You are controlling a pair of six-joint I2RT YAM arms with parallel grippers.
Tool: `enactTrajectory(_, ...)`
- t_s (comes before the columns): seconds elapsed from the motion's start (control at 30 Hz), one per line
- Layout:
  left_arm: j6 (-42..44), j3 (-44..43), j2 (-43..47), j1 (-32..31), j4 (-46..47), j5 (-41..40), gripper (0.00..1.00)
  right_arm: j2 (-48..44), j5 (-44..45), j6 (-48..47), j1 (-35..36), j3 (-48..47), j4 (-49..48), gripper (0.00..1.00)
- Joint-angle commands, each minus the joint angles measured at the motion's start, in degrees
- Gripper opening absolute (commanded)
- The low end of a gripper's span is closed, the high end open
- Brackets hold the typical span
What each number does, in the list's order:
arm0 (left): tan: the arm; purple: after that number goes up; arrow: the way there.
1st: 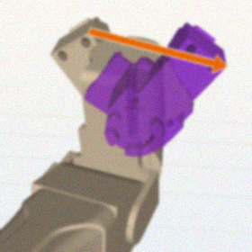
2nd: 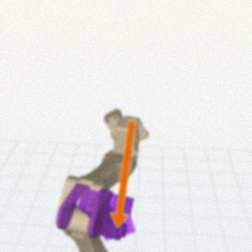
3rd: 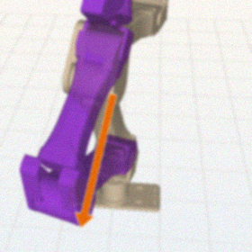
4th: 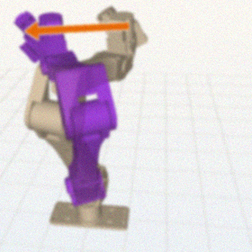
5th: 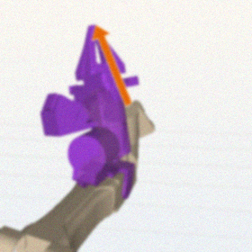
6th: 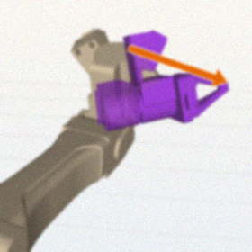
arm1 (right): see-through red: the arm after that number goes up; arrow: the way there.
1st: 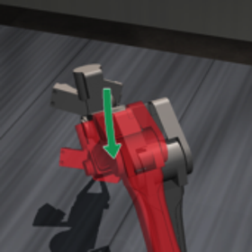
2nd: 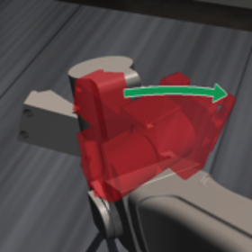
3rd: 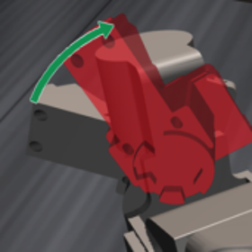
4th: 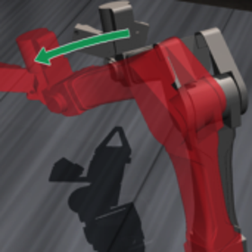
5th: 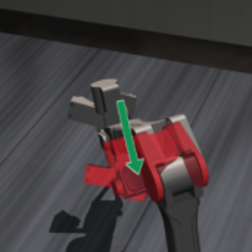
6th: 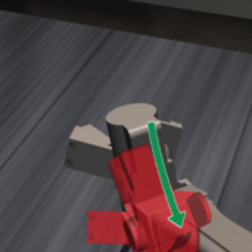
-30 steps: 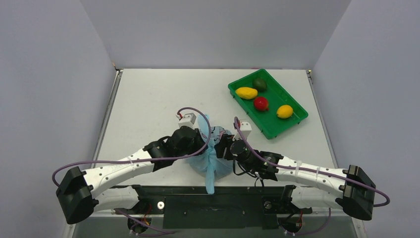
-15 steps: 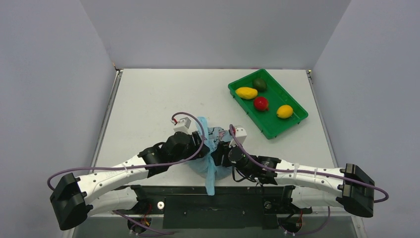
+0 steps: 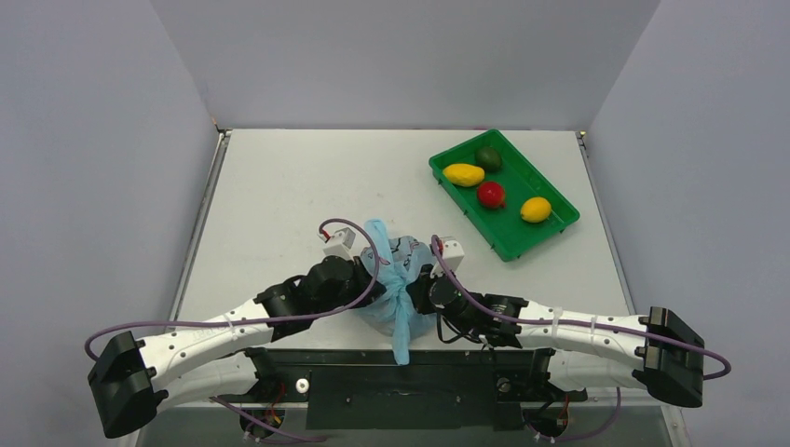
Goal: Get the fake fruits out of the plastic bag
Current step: Untie the plastic bag at the center of the board.
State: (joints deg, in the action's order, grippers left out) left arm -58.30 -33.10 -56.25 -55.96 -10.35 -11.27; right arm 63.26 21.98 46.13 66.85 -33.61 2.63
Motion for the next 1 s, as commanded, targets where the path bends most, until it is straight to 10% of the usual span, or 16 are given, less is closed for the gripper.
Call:
enactTrajectory(0.0,0.4,-2.1,0.2,-0.8,-0.5,-0.4,0.0,-1.5,2.8,-0.2,0.4,0.4,-1.2,0.0)
enactTrajectory(0.8,-6.7,-0.2,23.1,-0.8,-27.3,-16.5,0.0,-12.7,9.0,-2.5,-2.7,5.0,5.4,0.0)
enactTrajectory(0.97,-3.1,-2.9,25.5,-0.8,-22.3,-12.9,0.25,-13.0,7.2,-3.4,-2.7,4.4,5.7,0.0)
